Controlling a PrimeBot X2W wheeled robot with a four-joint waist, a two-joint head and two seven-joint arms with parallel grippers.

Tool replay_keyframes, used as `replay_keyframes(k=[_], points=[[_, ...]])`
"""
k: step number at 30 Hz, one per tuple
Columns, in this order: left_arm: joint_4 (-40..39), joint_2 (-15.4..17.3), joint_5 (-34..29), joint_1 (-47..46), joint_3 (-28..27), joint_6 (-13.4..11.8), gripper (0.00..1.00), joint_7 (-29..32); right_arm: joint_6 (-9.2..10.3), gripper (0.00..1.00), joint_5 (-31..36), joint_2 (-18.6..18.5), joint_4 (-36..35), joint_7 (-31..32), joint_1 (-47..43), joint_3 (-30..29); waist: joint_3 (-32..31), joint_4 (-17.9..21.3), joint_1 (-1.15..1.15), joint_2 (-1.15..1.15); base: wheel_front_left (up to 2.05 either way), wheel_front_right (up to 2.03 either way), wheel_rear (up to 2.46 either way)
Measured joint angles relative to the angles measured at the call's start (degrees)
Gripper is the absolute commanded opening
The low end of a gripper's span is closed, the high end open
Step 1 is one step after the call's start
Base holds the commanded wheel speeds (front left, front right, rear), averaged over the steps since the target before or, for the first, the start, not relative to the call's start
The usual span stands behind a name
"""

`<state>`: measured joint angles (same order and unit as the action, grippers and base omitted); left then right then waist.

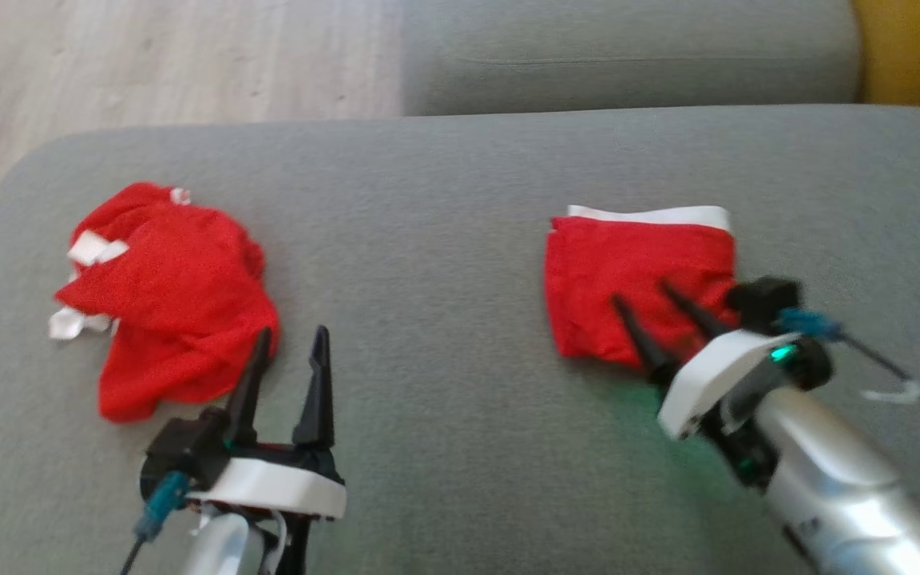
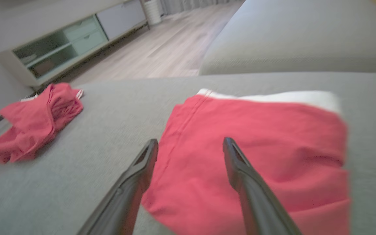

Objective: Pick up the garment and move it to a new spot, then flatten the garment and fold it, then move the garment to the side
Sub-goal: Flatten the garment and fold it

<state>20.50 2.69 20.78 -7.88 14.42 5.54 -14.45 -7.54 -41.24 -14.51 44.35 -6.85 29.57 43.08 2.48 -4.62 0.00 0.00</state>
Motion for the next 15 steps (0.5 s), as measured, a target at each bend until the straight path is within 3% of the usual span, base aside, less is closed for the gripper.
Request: replay_keyframes(k=[3, 9, 12, 15], points=[[-1.45, -0.01, 0.00, -0.04, -1.18, -0.01, 1.00, 0.00, 0.00, 1.00, 0.01, -1.67, -1.55, -2.81, 0.25, -3.68, -0.22, 2.13, 0.00, 0.00, 0.00, 0.00, 0.00], [-4.02, 0.00, -0.09, -0.07, -2.03, 0.01, 1.00, 0.00, 0.00, 1.00, 3.72, -3.92, -5.38, -6.87, -0.74, -16.99, -0.70, 6.14, 0.00, 0.00, 0.00, 0.00, 0.00], [-5.17, 0.00, -0.10, -0.08, -2.53, 0.01, 1.00, 0.00, 0.00, 1.00, 8.77, -3.18, -8.72, -7.37, -3.36, -25.58, -0.85, 7.76, 0.00, 0.00, 0.00, 0.00, 0.00], [-6.23, 0.00, -0.10, -0.11, -2.60, 0.03, 1.00, 0.00, 0.00, 1.00, 15.48, 0.00, -14.14, -7.47, -7.86, -35.24, -0.91, 8.94, 0.00, 0.00, 0.00, 0.00, 0.00]])
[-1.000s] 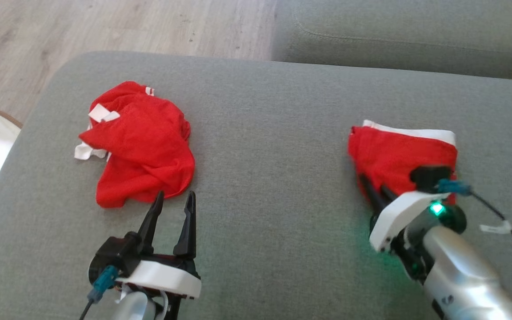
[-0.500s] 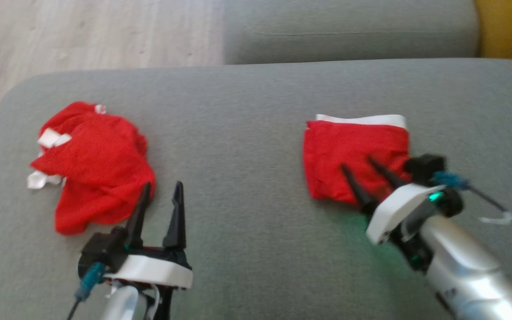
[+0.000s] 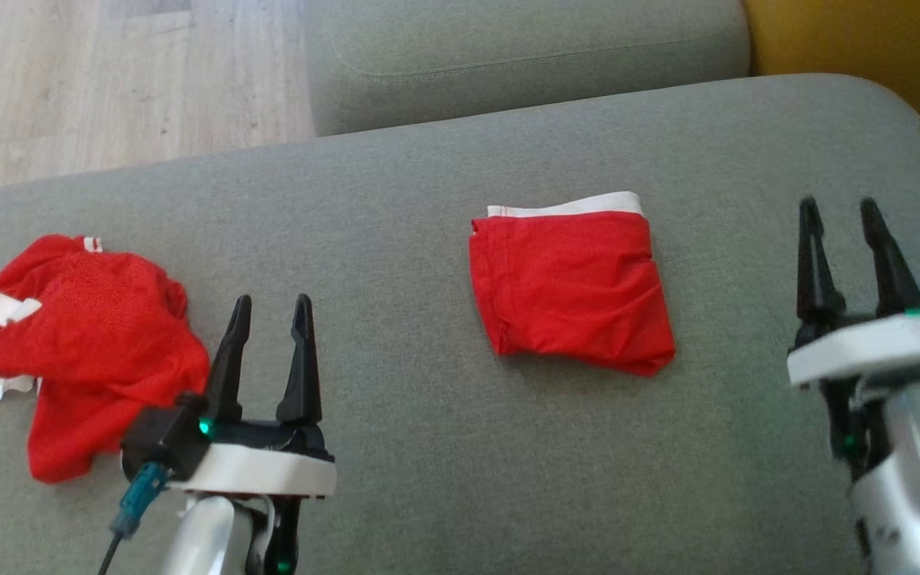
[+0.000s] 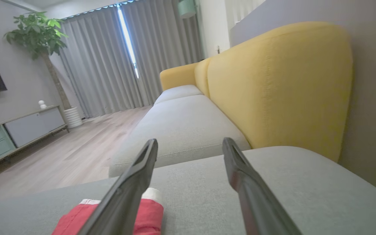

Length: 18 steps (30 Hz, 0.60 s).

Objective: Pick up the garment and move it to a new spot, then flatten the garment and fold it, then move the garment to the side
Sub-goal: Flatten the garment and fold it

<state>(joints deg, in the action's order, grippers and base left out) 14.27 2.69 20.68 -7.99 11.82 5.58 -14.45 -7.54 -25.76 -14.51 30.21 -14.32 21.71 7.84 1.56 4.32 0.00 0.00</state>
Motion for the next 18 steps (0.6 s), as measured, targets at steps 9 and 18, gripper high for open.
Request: replay_keyframes(k=[9, 18], points=[[-0.55, 0.00, -1.60, 0.21, 1.18, 0.56, 1.00, 0.00, 0.00, 1.00, 14.52, 11.05, -11.91, -0.13, -14.42, -11.38, 0.99, 0.61, 0.00, 0.00, 0.00, 0.00, 0.00], [-0.59, 0.00, -2.11, -0.04, 1.60, 1.05, 1.00, 0.00, 0.00, 0.00, 15.53, 11.70, -13.04, -0.14, -13.69, -11.46, 3.99, -1.49, 0.00, 0.00, 0.00, 0.00, 0.00]])
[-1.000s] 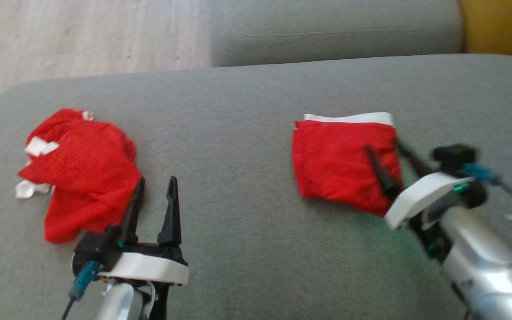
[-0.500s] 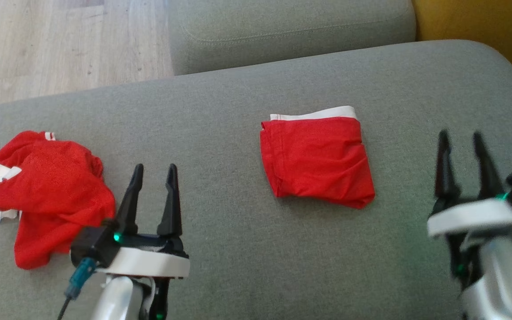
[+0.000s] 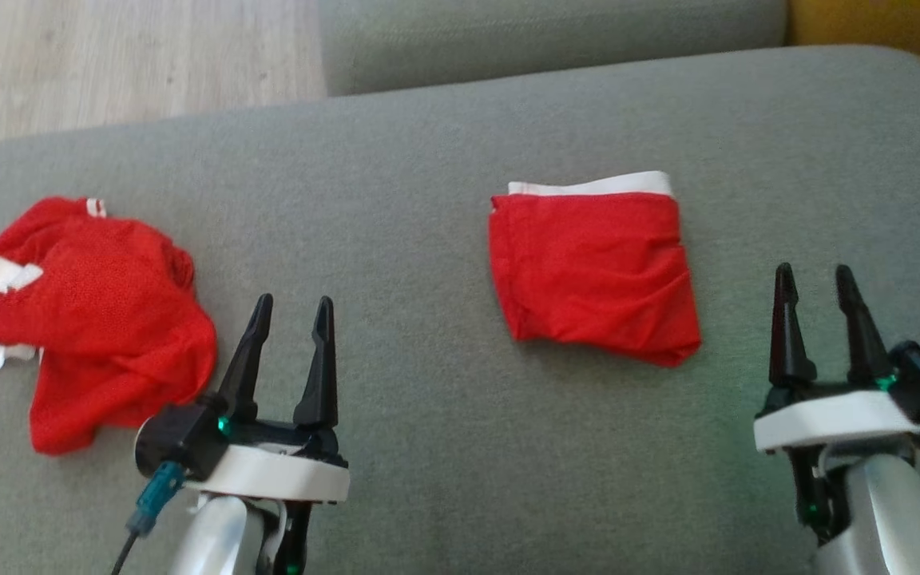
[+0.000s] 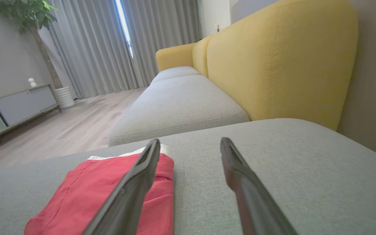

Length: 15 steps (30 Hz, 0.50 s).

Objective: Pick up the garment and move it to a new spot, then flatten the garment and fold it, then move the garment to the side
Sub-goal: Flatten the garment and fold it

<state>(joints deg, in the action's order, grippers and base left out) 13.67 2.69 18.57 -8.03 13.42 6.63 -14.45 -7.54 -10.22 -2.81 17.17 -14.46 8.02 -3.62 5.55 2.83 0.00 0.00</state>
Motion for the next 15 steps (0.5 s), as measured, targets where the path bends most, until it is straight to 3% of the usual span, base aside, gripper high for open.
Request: replay_keyframes(k=[7, 15], points=[[-0.01, -0.02, 0.02, -4.11, 2.08, 0.03, 1.00, 0.00, 0.00, 0.00, 4.32, -0.01, 6.43, 1.67, 11.91, 0.93, 5.77, -3.97, -0.02, 0.00, 0.00, 0.00, 0.00], [0.07, -0.04, 0.63, -6.08, 3.90, 0.45, 1.00, -0.01, 0.00, 0.00, 8.80, -1.42, 24.81, 4.82, 22.87, -1.36, 10.13, -9.94, -0.02, 0.00, 0.00, 0.00, 0.00]])
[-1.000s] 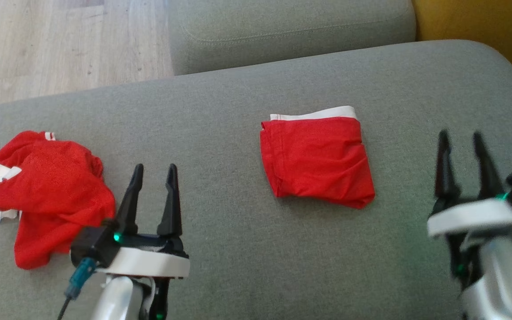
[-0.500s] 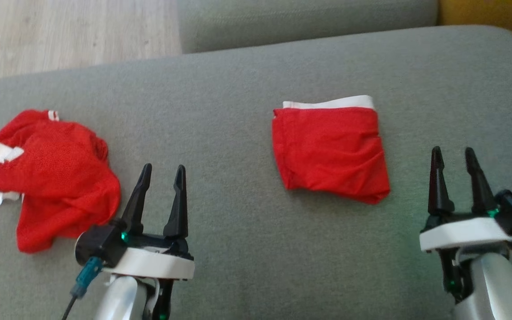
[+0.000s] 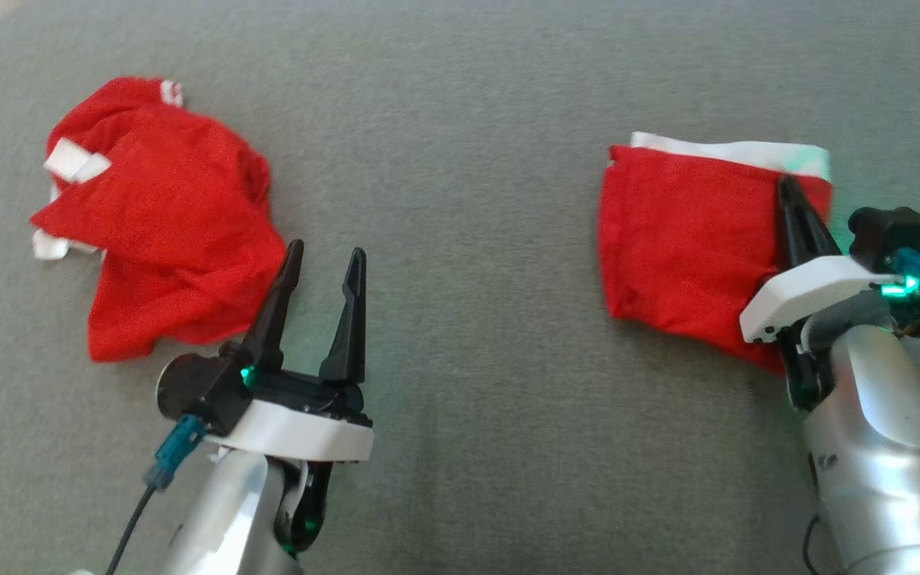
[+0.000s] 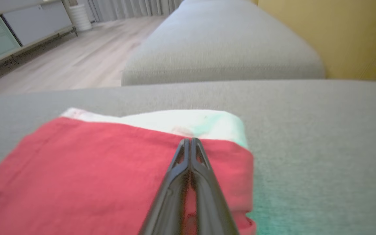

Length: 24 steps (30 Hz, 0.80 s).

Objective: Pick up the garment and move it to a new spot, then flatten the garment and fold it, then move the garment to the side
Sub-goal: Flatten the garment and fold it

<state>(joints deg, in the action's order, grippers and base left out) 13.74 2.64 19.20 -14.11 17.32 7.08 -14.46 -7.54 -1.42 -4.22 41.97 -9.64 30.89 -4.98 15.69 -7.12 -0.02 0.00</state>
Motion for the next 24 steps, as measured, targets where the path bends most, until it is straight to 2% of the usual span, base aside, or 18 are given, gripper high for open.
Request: replay_keyframes(k=[4, 8, 14, 19, 24], points=[[0.22, -0.01, 0.51, -0.06, 0.75, -0.01, 1.00, 0.00, 0.00, 0.00, 1.00, -0.35, 8.40, 0.41, 3.07, -1.27, 1.13, -2.25, 0.01, 0.00, 0.00, 0.00, 0.00], [0.79, -0.01, 0.52, -0.06, 0.89, -0.02, 1.00, 0.01, 0.00, 0.00, 1.41, -0.49, 11.22, -3.03, 5.28, -0.45, 0.78, -3.02, 0.01, 0.00, 0.00, 0.00, 0.00], [0.81, -0.01, 0.73, -0.04, 1.00, -0.04, 1.00, 0.01, 0.00, 0.00, -2.22, 0.00, 11.58, -4.56, 6.32, 8.76, -0.58, -2.87, 0.02, 0.00, 0.00, 0.00, 0.00], [0.73, -0.01, 1.20, -0.04, 1.30, -0.11, 1.00, 0.01, 0.00, 0.00, -6.13, 0.03, 15.16, -4.21, 6.72, 18.14, -0.59, -3.11, 0.02, 0.00, 0.00, 0.00, 0.00], [0.70, -0.01, 1.51, -0.04, 1.30, -0.55, 1.00, 0.01, 0.01, 0.00, -9.42, -0.25, 18.14, -1.59, 9.16, 22.67, -0.45, -3.14, 0.02, 0.00, 0.00, 0.00, 0.00]])
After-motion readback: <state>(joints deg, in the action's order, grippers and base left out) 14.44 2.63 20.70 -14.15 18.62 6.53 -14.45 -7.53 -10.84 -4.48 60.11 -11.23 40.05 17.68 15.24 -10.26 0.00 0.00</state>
